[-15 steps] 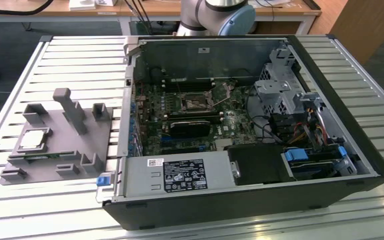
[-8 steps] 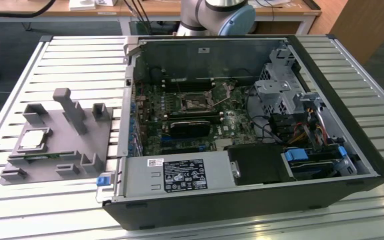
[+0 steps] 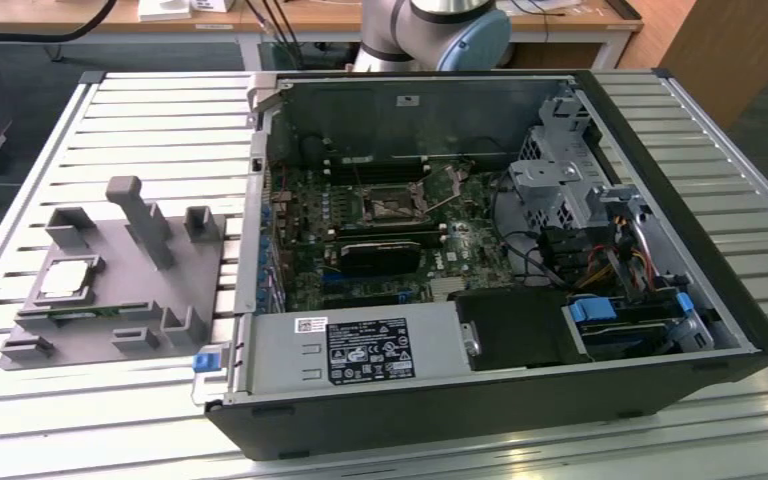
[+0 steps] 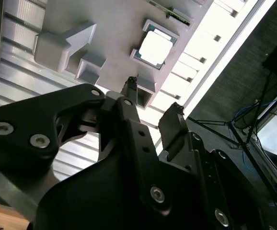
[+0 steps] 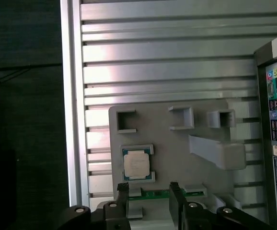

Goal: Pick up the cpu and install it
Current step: 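Pick up the cpu and move it towards the insertion slot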

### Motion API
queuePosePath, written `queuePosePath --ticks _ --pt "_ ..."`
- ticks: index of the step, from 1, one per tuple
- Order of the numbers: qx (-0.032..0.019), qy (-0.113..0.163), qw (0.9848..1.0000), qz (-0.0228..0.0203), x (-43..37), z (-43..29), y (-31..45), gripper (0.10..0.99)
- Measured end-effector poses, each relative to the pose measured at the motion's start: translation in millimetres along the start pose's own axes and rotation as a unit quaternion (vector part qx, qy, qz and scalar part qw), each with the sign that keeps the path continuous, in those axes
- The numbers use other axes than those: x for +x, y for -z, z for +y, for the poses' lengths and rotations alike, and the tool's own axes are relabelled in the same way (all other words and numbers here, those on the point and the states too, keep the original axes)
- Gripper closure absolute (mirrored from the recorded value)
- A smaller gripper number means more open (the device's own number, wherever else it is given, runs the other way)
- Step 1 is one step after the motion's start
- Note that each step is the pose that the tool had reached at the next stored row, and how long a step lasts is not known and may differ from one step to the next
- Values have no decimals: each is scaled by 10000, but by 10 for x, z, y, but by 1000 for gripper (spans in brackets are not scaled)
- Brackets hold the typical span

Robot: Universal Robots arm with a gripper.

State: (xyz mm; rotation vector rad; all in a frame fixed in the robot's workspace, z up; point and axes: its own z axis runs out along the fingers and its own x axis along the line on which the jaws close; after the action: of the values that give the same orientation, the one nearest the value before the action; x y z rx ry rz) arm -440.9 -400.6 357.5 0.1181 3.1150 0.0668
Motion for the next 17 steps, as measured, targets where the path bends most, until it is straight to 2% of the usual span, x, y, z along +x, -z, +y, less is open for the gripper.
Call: queuePosePath --ticks 1,2,4,5,6,7,17 --pt "0 0 10000 0 1 -3 -10 620" --pt "0 0 10000 0 1 -5 -21 561" --pt "0 -1 10000 0 3 -9 -50 561" --pt "0 0 10000 0 3 -11 -67 506" --pt "0 0 10000 1 3 -12 -84 506" --pt "0 0 10000 1 4 -13 -102 439" --pt "0 11 10000 3 6 -18 -184 439"
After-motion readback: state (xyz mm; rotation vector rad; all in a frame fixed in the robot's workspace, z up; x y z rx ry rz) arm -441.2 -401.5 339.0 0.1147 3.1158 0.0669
